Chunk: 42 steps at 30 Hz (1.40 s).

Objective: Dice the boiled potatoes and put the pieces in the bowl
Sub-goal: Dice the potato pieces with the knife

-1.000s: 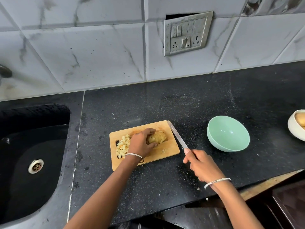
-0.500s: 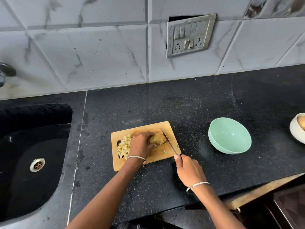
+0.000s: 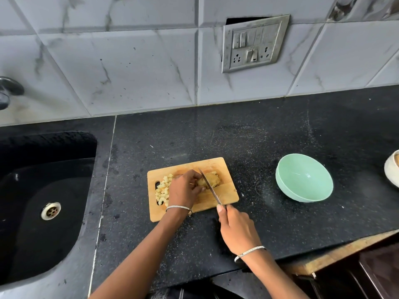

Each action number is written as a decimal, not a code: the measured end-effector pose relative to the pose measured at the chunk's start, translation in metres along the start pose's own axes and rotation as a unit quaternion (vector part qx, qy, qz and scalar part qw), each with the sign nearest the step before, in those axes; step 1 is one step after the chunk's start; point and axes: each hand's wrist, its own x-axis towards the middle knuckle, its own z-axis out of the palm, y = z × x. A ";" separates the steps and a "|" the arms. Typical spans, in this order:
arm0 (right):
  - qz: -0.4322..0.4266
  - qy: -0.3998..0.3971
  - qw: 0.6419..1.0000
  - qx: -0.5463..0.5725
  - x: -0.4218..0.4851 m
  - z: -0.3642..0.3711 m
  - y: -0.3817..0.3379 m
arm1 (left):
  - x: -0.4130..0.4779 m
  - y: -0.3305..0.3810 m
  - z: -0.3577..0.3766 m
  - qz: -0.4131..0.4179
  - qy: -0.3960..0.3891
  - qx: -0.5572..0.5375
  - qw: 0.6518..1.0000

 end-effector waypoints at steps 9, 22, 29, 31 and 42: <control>0.008 -0.007 1.000 -0.008 -0.005 0.000 -0.015 | 0.002 -0.002 0.000 -0.012 0.005 -0.015 1.000; 0.050 -0.003 0.997 -0.051 0.019 0.012 -0.037 | 0.007 -0.009 0.002 -0.025 0.006 -0.044 0.999; 0.063 -0.021 0.996 -0.062 0.012 0.020 -0.029 | 0.007 -0.011 0.002 -0.013 0.004 -0.054 0.998; 0.061 -0.017 0.996 -0.057 0.011 0.022 -0.027 | 0.008 -0.012 0.002 -0.010 0.000 -0.055 0.998; 0.028 0.042 0.999 -0.012 0.000 0.016 -0.030 | 0.001 -0.010 0.000 0.002 0.012 -0.054 0.998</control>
